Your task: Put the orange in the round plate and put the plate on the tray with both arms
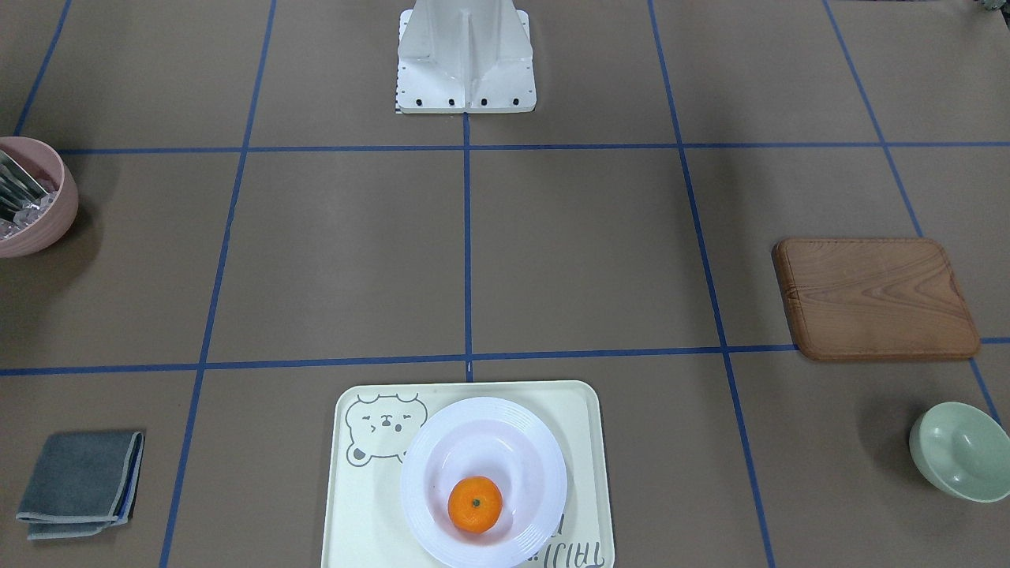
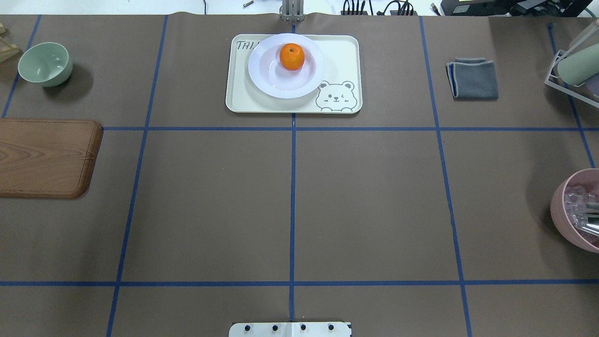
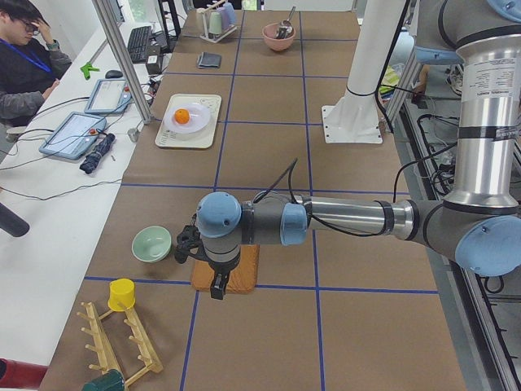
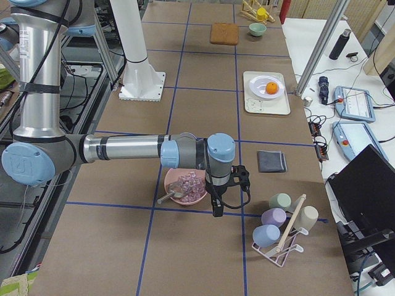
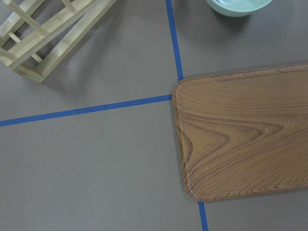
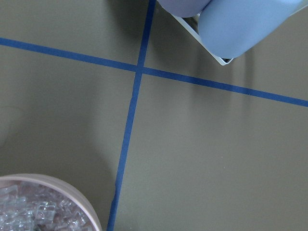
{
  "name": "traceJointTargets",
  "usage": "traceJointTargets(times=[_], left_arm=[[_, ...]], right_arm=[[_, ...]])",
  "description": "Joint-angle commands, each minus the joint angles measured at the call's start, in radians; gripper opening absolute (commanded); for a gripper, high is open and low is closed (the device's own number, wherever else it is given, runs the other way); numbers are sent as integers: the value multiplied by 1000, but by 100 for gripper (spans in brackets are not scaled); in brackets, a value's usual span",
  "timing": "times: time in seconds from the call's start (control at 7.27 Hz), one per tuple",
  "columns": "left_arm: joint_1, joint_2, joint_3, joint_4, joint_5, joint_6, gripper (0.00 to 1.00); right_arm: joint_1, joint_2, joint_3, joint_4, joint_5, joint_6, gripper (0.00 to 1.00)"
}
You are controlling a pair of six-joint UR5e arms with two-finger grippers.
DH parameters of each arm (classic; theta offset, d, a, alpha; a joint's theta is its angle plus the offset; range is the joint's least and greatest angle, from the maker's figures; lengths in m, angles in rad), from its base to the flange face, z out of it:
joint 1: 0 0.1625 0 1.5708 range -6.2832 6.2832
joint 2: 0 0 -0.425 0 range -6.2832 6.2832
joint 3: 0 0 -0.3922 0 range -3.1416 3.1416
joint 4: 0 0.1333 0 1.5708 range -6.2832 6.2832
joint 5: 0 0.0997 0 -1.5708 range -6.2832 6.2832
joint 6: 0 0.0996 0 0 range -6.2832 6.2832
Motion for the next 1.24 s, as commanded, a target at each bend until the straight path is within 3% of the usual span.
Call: traceJointTargets(times=[0.0,1.1], left_arm=[[0,13,-9,0,-4,0,99],[1,38,25,8,6,-2,99]], right_arm=[[8,0,20,1,-5,-4,100],[9,18,50,1,-1,6,100]])
